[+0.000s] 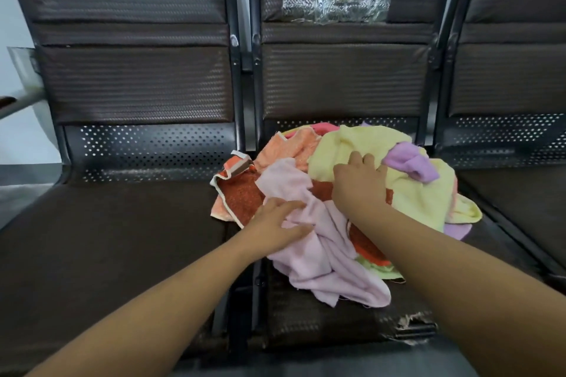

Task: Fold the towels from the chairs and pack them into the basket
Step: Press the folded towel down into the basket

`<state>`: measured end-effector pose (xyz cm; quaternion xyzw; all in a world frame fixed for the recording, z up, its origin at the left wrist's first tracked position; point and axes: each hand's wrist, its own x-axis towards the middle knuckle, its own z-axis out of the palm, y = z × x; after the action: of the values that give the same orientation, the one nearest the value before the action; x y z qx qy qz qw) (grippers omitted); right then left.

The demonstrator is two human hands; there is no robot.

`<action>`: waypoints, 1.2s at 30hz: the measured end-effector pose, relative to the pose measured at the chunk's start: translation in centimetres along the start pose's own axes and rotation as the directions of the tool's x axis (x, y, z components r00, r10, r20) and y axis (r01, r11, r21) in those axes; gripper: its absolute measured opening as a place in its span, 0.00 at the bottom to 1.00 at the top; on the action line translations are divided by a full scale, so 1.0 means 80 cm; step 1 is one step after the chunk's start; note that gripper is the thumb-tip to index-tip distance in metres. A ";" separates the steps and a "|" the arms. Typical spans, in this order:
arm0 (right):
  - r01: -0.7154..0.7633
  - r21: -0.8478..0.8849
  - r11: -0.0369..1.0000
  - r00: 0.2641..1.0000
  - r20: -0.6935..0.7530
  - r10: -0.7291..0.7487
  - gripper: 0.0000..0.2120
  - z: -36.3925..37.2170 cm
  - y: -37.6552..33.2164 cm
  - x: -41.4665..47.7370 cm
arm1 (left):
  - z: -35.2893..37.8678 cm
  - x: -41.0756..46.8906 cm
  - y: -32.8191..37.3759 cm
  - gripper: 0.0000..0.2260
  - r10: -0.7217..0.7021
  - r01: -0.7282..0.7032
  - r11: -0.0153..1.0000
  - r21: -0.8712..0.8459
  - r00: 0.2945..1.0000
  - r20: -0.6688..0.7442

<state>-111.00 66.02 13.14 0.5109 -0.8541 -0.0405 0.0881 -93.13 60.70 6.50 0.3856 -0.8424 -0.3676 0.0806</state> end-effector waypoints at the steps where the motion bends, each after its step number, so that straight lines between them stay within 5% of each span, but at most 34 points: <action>1: 0.033 0.007 0.999 0.999 0.010 -0.033 0.13 -0.004 0.001 -0.004 | 0.006 -0.005 0.002 0.28 -0.006 0.005 1.000 0.010 0.998 0.065; 5: 0.073 0.270 0.960 0.997 -0.017 -0.072 0.08 -0.020 0.001 -0.017 | 0.016 -0.018 0.016 0.29 -0.043 0.050 0.995 -0.086 0.996 0.083; 8: 0.034 0.561 0.827 0.999 -0.002 -0.040 0.09 -0.032 0.007 -0.028 | 0.008 -0.017 0.026 0.32 -0.105 0.108 0.967 -0.232 0.994 0.025; 12: 0.021 0.552 0.834 0.993 0.083 -0.080 0.11 -0.029 0.020 -0.039 | 0.003 -0.016 0.021 0.03 -0.086 0.082 0.996 -0.034 0.987 -0.136; 14: 0.043 0.563 0.825 0.979 0.142 -0.148 0.14 -0.020 0.022 -0.047 | -0.006 -0.020 0.027 0.06 -0.128 0.101 0.985 -0.138 0.970 -0.205; 15: 0.071 0.584 0.808 0.967 0.158 -0.199 0.18 -0.018 0.022 -0.052 | -0.012 -0.023 0.034 0.06 -0.178 0.098 0.944 -0.315 0.955 -0.237; 17: 0.157 0.601 0.784 0.927 0.185 -0.327 0.26 -0.016 0.020 -0.059 | -0.031 -0.034 0.052 0.16 -0.364 0.089 0.639 -0.764 0.910 -0.197; 19: 0.215 0.573 0.791 0.881 0.235 -0.410 0.23 -0.009 0.019 -0.058 | -0.050 -0.049 0.063 0.19 -0.391 0.012 0.296 -0.955 0.914 -0.110; 20: 0.215 0.546 0.809 0.876 0.257 -0.407 0.17 -0.007 0.019 -0.057 | -0.062 -0.055 0.068 0.16 -0.385 -0.021 0.232 -0.973 0.916 -0.111; 22: 0.206 0.465 0.861 0.899 0.257 -0.354 0.14 -0.005 0.020 -0.056 | -0.083 -0.070 0.074 0.16 -0.382 -0.055 0.224 -0.973 0.913 -0.140; 26: 0.360 0.563 0.744 0.868 0.091 -0.489 0.43 -0.021 0.001 -0.065 | -0.111 -0.096 0.076 0.17 -0.281 -0.057 0.200 -0.978 0.953 -0.113; 29: 0.477 0.290 0.829 0.764 0.329 -0.555 0.41 -0.017 -0.016 -0.078 | -0.119 -0.119 0.074 0.07 -0.185 -0.065 0.159 -0.985 0.978 -0.094; 31: 0.486 0.099 0.868 0.744 0.475 -0.471 0.37 -0.001 -0.016 -0.088 | -0.120 -0.136 0.067 0.06 -0.206 -0.057 0.253 -0.966 0.972 -0.111; 34: 0.506 -0.050 0.861 0.797 0.407 -0.446 0.27 0.019 -0.014 -0.098 | -0.112 -0.153 0.044 0.16 -0.250 0.104 0.560 -0.822 0.967 -0.049; 36: 0.501 -0.053 0.864 0.806 0.392 -0.443 0.28 0.026 -0.020 -0.102 | -0.100 -0.165 0.031 0.18 -0.164 0.164 0.919 -0.360 0.986 0.030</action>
<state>-106.25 72.39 9.98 0.6824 -0.6951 -0.2213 -0.0466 -82.13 66.70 15.88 0.4335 -0.7253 -0.5214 0.1191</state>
